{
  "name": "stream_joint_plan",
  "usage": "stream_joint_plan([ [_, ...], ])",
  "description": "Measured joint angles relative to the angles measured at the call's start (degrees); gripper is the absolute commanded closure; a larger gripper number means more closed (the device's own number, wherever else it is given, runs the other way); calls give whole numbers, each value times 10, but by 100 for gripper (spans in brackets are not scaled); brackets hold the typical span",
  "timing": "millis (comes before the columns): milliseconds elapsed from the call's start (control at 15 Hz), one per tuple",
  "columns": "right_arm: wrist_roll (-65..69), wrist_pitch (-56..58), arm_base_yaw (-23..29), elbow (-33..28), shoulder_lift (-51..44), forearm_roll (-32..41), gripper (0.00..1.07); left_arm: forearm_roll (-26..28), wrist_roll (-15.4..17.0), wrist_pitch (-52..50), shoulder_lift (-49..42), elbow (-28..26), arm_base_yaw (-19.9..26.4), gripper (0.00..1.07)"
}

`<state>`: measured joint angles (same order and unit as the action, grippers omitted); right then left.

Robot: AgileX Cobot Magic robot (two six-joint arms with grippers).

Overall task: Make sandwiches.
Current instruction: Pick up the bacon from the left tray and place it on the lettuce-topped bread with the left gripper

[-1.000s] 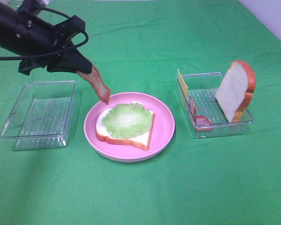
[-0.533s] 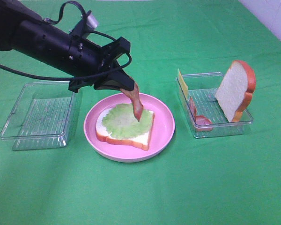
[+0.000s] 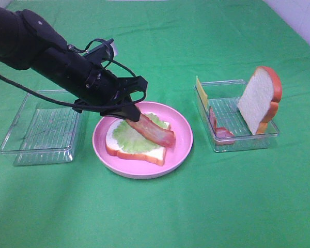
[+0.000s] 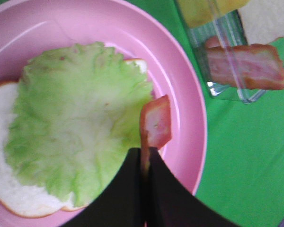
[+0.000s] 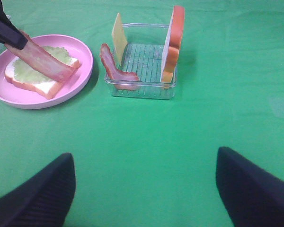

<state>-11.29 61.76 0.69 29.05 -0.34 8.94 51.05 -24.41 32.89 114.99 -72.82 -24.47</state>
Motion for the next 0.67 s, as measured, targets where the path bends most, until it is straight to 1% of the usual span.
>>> stream_joint_plan([
  [67, 0, 0, 0, 0, 0, 0, 30, 0, 0, 0, 0, 0, 0, 107],
  [133, 0, 0, 0, 0, 0, 0, 30, -21, 18, -5, 1, 0, 0, 106],
  [200, 0, 0, 0, 0, 0, 0, 30, -76, 68, -14, 1, 0, 0, 96],
  [267, 0, 0, 0, 0, 0, 0, 30, -128, 111, -21, 1, 0, 0, 90],
  [333, 0, 0, 0, 0, 0, 0, 30, -156, 134, -23, 1, 0, 0, 82],
  [400, 0, 0, 0, 0, 0, 0, 30, -168, 144, -23, 1, 0, 0, 75],
  [467, 0, 0, 0, 0, 0, 0, 30, -175, 150, -23, 1, 0, 0, 65],
  [600, 0, 0, 0, 0, 0, 0, 30, -179, 154, -23, -1, 0, 0, 39],
  [667, 0, 0, 0, 0, 0, 0, 30, -180, 154, -23, -6, 0, 0, 30],
])
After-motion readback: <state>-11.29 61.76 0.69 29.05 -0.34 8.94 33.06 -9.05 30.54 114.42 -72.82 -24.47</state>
